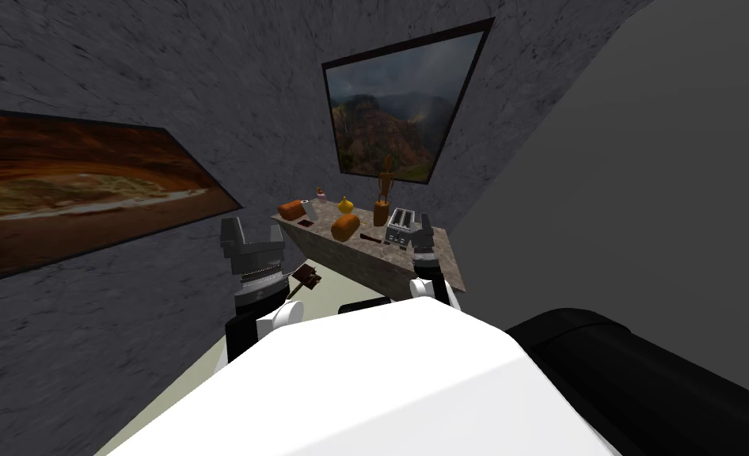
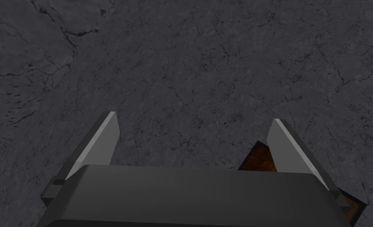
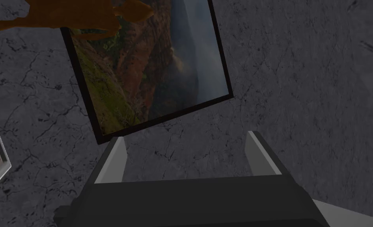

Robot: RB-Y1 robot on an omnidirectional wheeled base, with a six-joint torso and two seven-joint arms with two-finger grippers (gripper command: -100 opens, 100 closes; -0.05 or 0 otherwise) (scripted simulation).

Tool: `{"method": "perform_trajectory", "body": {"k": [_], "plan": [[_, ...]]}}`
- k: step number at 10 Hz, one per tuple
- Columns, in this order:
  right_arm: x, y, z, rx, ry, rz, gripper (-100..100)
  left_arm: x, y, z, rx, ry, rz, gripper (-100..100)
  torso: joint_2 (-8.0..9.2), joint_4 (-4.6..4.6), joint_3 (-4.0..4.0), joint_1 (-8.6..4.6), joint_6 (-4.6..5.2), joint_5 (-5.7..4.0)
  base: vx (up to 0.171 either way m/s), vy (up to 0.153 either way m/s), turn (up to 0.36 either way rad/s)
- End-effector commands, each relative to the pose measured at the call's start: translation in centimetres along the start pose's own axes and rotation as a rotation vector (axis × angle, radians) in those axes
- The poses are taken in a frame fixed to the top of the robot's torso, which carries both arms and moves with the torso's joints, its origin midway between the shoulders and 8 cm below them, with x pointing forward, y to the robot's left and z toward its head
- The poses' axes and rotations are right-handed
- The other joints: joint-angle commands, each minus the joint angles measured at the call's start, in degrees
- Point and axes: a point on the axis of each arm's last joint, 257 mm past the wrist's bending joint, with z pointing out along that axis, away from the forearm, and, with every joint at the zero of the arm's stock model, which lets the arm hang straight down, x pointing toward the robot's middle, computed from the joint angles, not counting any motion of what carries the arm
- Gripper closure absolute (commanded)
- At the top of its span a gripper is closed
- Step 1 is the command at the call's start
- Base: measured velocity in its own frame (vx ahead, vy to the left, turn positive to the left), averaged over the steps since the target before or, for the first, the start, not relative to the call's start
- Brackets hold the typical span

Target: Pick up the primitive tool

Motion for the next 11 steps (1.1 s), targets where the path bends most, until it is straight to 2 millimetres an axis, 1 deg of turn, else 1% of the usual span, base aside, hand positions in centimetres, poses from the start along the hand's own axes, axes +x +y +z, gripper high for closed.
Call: {"method": "perform_trajectory", "body": {"k": [1, 3, 5, 6, 7, 8, 9, 10, 11], "plan": [[0.2, -0.4, -0.2, 0.008, 0.028, -0.023, -100, 0.0, 0.0, 0.0, 0.0, 0.0, 0.0, 0, 0.0, 0.0, 0.0, 0.0, 0.0, 0.0, -0.026, 0.01, 0.03], [0.4, -1.5, -0.5, 0.027, 0.077, -0.069, -100, 0.0, 0.0, 0.0, 0.0, 0.0, 0.0, 0, 0.16, 0.03, 0.09, 0.07, 0.0, 0.01, -0.062, 0.025, 0.041], [0.4, -2.9, -1.1, 0.053, 0.127, -0.124, -100, 0.0, 0.0, 0.0, 0.0, 0.0, 0.0, 0, 0.31, 0.07, 0.18, 0.08, -0.01, 0.02, -0.086, 0.037, 0.072], [0.5, -3.0, -1.1, 0.054, 0.141, -0.132, -100, 0.0, 0.0, 0.0, 0.0, 0.0, 0.0, 0, 0.33, 0.07, 0.19, 0.13, -0.01, 0.03, -0.056, 0.028, 0.019], [0.5, -3.8, -1.4, 0.069, 0.17, -0.166, -100, 0.0, 0.0, 0.0, 0.0, 0.0, 0.0, 0, 0.26, 0.06, 0.15, 0.09, 0.01, 0.02, -0.048, 0.03, 0.048], [0.5, -3.9, -1.5, 0.07, 0.177, -0.17, -100, 0.0, 0.0, 0.0, 0.0, 0.0, 0.0, 0, 0.21, 0.05, 0.13, 0.09, -0.01, 0.02, -0.039, 0.024, 0.031], [0.4, -4.8, -1.8, 0.087, 0.209, -0.206, -100, 0.0, 0.0, 0.0, 0.0, 0.0, 0.0, 0, 0.17, 0.04, 0.1, 0.07, 0.0, 0.02, -0.043, 0.025, 0.065], [0.4, -4.8, -1.8, 0.087, 0.216, -0.211, -100, 0.0, 0.0, 0.0, 0.0, 0.0, 0.0, 0, 0.17, 0.04, 0.1, 0.06, -0.01, 0.02, -0.035, 0.018, 0.035], [0.1, -5.9, -2.3, 0.106, 0.247, -0.248, -100, 0.0, 0.0, 0.0, 0.0, 0.0, 0.0, 0, 0.14, 0.04, 0.09, 0.05, 0.0, 0.01, -0.044, 0.035, 0.079]]}}
